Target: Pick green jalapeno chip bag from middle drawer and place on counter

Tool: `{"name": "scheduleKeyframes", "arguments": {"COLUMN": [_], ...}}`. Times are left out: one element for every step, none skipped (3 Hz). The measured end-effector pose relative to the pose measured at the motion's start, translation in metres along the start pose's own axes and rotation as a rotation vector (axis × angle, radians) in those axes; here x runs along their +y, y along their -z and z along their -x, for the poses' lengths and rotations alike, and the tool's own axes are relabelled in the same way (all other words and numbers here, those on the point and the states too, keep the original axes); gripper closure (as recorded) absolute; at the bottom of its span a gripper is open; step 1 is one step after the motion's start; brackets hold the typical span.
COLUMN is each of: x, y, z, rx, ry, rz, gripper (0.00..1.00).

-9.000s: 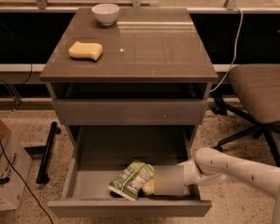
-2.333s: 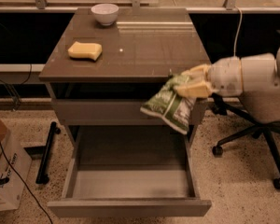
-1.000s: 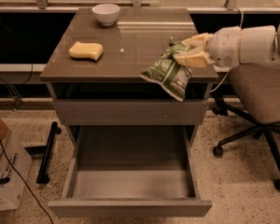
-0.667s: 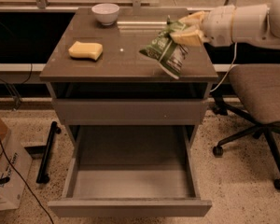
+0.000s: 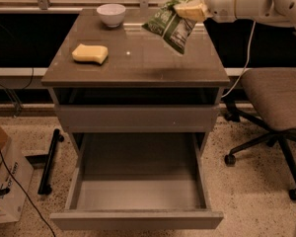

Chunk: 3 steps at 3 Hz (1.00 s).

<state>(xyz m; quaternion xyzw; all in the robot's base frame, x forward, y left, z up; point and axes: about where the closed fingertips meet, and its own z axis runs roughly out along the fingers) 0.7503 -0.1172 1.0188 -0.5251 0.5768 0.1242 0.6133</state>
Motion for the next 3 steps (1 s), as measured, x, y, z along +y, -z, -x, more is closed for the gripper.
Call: {"name": "scheduleKeyframes", "arguments": {"x": [0.0027,0.0035,0.0035], "y": [-0.0049,-0.0064,-0.0065], "z": [0.0001,0.0002,0.0002], "rx": [-0.002,-0.003,-0.003], "ry": [-0.001,-0.001,-0.001], "rz": [0.008,0.010,0.010], "gripper": [0.06,0.00,0.00]}}
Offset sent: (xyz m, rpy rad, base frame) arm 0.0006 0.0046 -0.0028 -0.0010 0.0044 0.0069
